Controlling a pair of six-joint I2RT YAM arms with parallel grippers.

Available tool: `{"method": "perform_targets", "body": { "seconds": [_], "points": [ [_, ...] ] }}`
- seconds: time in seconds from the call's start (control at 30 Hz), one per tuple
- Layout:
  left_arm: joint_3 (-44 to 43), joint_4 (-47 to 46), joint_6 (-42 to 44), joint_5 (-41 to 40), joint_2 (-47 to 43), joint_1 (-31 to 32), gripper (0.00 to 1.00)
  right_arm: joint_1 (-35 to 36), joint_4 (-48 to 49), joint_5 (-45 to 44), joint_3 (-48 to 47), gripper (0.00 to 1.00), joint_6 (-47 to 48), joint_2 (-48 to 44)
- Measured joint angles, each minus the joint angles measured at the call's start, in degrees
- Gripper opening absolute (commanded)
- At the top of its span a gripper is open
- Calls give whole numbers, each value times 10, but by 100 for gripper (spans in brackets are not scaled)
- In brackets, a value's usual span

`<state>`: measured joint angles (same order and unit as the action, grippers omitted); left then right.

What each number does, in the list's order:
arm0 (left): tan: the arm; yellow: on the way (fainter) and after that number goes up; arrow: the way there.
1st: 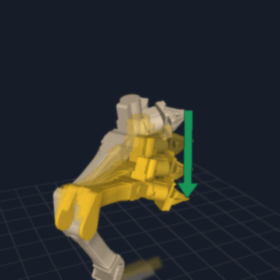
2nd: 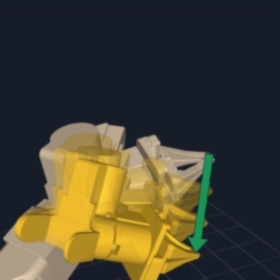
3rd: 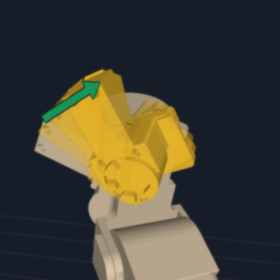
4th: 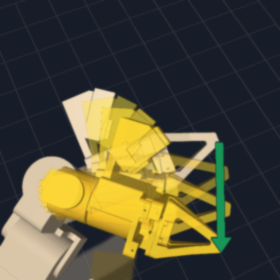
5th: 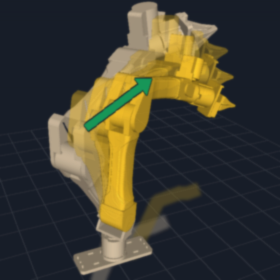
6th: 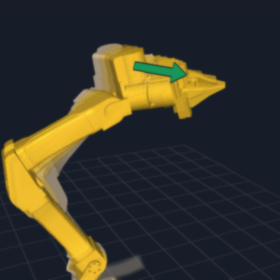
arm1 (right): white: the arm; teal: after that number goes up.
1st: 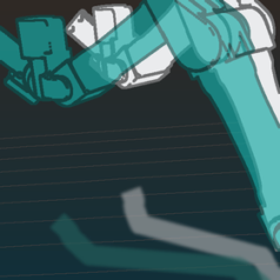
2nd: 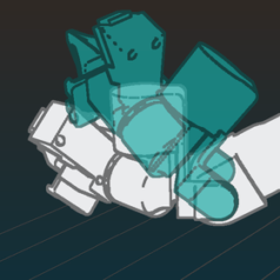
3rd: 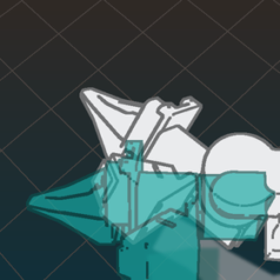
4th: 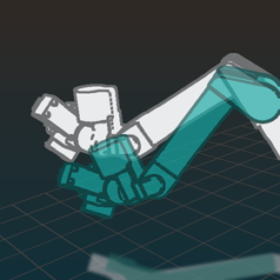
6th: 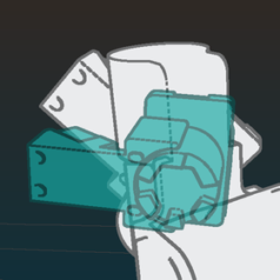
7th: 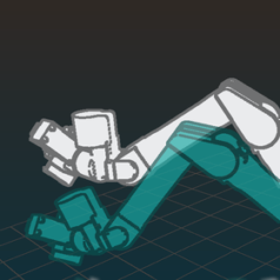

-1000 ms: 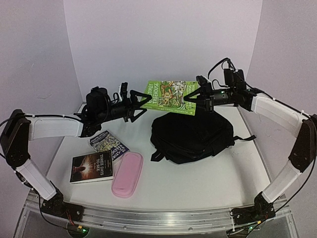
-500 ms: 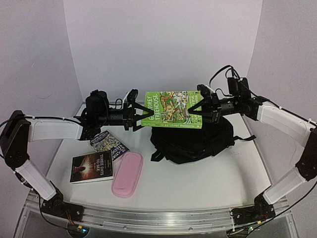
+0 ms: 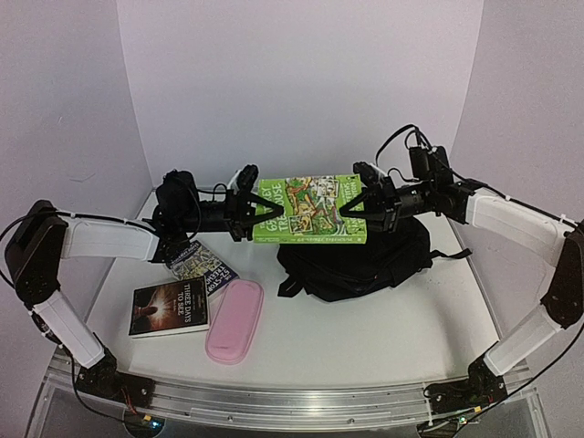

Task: Pack the student bag
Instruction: Pick up the book from the center of the board, then place the book in the student bag.

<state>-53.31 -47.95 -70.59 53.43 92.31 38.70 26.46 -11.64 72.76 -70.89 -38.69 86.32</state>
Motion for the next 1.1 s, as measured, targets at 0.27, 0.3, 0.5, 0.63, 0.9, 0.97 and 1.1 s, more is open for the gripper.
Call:
{"method": "perform_targets", "body": {
  "seconds": [0.27,0.3,0.5,0.63,0.9,0.97,1.1],
  "points": [
    [40,-52,-39,-18,7,0,0,4,-11,-16,-9,81,20,9],
    [45,-38,-31,-27,3,0,0,5,-25,-27,-19,84,33,13],
    [87,111,28,-130,-102,-8,0,6,-155,-178,-109,85,147,46],
    [113,225,41,-226,-202,-43,0,10,-211,-302,-166,83,220,59],
    [146,371,33,-381,-309,-96,0,126,-276,-547,-237,79,370,139],
    [155,399,30,-400,-322,-96,0,160,-290,-588,-254,77,396,170],
    [166,458,23,-434,-351,-96,0,207,-312,-651,-302,71,435,242]
  ]
}}
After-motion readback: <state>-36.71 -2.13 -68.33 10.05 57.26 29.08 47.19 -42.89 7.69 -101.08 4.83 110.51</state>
